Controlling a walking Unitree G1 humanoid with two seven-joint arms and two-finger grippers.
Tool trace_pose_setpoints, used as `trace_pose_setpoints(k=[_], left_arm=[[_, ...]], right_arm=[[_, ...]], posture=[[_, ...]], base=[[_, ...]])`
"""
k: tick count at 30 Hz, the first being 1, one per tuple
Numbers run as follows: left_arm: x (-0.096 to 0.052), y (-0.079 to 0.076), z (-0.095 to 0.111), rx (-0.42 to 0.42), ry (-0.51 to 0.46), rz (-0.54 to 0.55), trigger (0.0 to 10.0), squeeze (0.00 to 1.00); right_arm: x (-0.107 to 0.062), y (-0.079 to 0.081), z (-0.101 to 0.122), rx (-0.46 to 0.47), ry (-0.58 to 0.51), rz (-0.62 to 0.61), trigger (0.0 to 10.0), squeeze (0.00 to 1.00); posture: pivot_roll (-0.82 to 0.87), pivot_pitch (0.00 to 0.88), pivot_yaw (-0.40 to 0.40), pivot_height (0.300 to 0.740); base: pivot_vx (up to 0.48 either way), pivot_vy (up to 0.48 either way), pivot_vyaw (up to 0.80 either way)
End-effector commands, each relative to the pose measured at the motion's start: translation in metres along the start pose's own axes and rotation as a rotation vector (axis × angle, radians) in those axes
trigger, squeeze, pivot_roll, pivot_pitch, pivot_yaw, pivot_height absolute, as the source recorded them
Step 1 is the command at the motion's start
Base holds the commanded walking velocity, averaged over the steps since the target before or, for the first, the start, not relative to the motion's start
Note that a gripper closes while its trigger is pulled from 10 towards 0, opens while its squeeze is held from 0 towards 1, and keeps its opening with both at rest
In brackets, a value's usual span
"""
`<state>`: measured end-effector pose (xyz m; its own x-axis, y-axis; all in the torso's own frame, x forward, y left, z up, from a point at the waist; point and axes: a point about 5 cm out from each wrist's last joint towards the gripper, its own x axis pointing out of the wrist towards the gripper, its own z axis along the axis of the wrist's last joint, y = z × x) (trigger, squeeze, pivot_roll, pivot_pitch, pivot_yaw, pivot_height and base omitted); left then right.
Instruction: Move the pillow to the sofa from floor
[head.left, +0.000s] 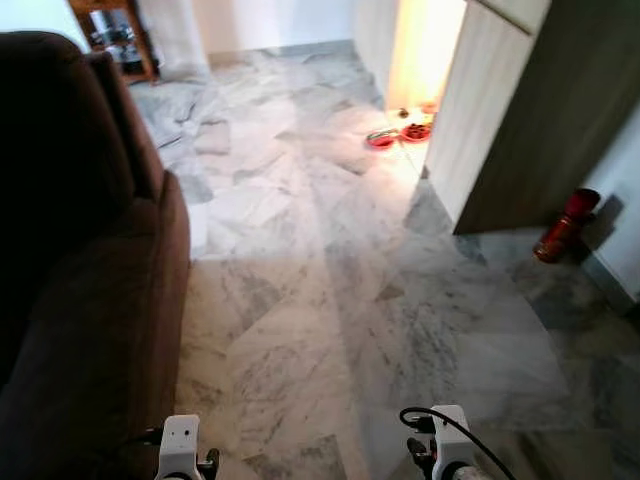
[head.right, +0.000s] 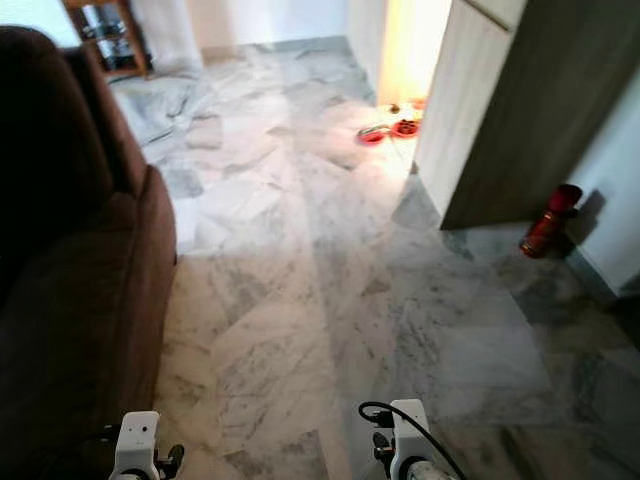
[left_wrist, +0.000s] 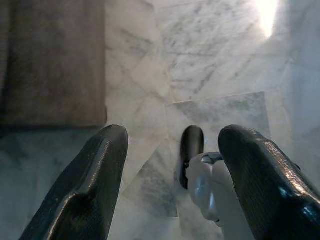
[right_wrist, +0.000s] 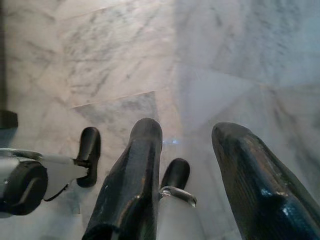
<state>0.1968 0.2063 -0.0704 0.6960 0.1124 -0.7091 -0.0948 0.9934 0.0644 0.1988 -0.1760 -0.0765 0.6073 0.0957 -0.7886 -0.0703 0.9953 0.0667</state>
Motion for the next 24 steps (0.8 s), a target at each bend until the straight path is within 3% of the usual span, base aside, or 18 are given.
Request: trace_pose_setpoints(k=[1, 18, 24], left_arm=[[-0.0011, 0.0001, -0.0045, 0.006, 0.014, 0.007, 10.0, 0.0], [-0.0018, 0.0001, -0.007, 0.007, 0.022, 0.015, 10.0, 0.0], [-0.0026, 0.0, -0.0102, -0.009, 0.035, 0.019, 10.0, 0.0]], right_arm=[[-0.0009, -0.0016, -0.0034, 0.001, 0.008, -0.004, 10.0, 0.0], [-0.0004, 0.0006, -0.0021, 0.008, 0.002, 0.01, 10.0, 0.0], [-0.0007, 0.0001, -0.0032, 0.037, 0.003, 0.01, 10.0, 0.0]], posture=[[-0.01, 0.085, 0.016, 0.74], [-0.01, 0.086, 0.015, 0.74], [0.0, 0.094, 0.012, 0.74]], base=[[0.0, 0.0, 0.8], [0.0, 0.0, 0.8], [0.0, 0.0, 0.08]])
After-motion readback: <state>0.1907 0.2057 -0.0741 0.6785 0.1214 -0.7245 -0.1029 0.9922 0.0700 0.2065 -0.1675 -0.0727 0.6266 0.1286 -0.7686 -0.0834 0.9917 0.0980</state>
